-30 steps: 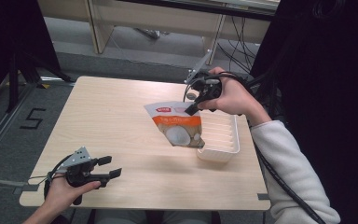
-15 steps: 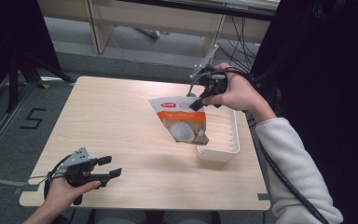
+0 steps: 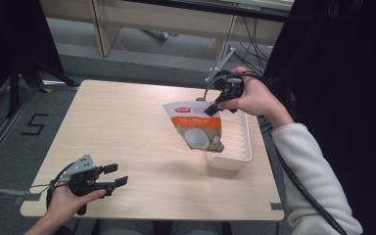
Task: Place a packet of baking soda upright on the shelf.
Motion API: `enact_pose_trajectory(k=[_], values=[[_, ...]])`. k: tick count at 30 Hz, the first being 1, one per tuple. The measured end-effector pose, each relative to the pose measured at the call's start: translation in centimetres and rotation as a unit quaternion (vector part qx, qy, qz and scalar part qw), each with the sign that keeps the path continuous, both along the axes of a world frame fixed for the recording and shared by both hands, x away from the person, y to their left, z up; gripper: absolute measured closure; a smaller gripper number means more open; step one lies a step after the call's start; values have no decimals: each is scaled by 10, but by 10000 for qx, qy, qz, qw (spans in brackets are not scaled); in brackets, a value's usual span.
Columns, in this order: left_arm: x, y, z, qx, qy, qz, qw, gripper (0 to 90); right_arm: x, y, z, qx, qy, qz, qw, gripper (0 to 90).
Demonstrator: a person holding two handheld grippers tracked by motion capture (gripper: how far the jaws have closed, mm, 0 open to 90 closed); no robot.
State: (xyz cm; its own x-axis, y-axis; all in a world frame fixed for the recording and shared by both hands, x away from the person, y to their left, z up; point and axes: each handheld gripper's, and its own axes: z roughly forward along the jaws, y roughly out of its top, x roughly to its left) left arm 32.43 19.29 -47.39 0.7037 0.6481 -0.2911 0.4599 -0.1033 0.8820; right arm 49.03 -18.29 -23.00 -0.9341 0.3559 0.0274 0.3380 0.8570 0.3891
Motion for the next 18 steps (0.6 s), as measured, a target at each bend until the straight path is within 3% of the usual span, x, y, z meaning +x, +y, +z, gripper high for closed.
enact_pose_trajectory(k=[4, 5, 10, 13, 15, 18], values=[[0, 0, 0, 7, 12, 14, 10000, 325, 0, -3, 0, 27, 41, -119, 9999, 900], [0, 0, 0, 5, 16, 16, 10000, 322, 2, -5, 0, 9, -64, -56, 10000, 900], [1, 0, -1, 5, 25, -1, 10000, 320, 5, -9, -2, 19, -60, -37, 10000, 900], [0, 0, -1, 26, 46, 12, 10000, 316, 4, -12, -1, -9, 38, -289, 9996, 900], [1, 0, -1, 42, 41, 7, 10000, 312, 9, -15, -2, 12, -132, -47, 9999, 900], [2, 1, -1, 49, -40, -77, 9999, 309, 9, -18, -1, 15, -76, -183, 9998, 900]])
